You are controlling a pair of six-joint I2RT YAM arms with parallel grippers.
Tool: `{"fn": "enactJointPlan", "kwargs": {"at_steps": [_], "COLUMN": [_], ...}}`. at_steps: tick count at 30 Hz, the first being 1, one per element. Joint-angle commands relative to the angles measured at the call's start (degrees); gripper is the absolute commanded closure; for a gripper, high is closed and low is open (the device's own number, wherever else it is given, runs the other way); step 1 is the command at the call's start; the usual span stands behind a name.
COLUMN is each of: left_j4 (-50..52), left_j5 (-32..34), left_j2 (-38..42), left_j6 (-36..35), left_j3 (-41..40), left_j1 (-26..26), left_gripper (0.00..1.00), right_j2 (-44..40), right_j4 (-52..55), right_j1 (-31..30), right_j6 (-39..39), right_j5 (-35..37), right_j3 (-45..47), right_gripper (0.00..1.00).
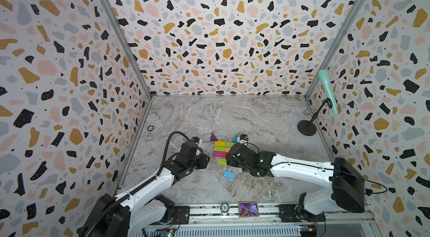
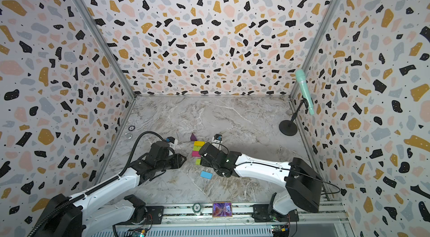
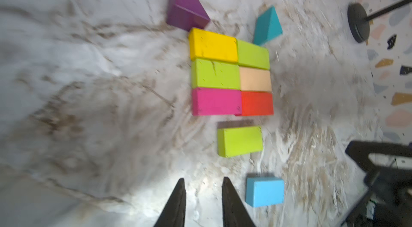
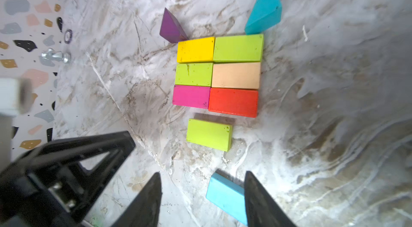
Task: Assemble a carrot with building blocks
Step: Assemble the building block at the center of the board.
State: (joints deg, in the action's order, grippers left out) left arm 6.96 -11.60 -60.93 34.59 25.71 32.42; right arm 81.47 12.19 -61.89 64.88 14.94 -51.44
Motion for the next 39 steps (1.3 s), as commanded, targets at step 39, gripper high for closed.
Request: {"fn": "enactJointPlan", "kwargs": {"at_steps": [39], "left_j4": [-10.41], "left_j5": [3.85], "left_j2": [-26.3], "left_j6": [6.39], "left_j3": [9.27], "left_j1": [11.43], "left_gripper": [0.84], "right_j2": [-5.94], "right_j4": [-11.49], "right_j1": [10.56], "right_j6": [-7.14], "right_j5": [-9.45], "right_j3": [15.36], "right_gripper": [0.75]}}
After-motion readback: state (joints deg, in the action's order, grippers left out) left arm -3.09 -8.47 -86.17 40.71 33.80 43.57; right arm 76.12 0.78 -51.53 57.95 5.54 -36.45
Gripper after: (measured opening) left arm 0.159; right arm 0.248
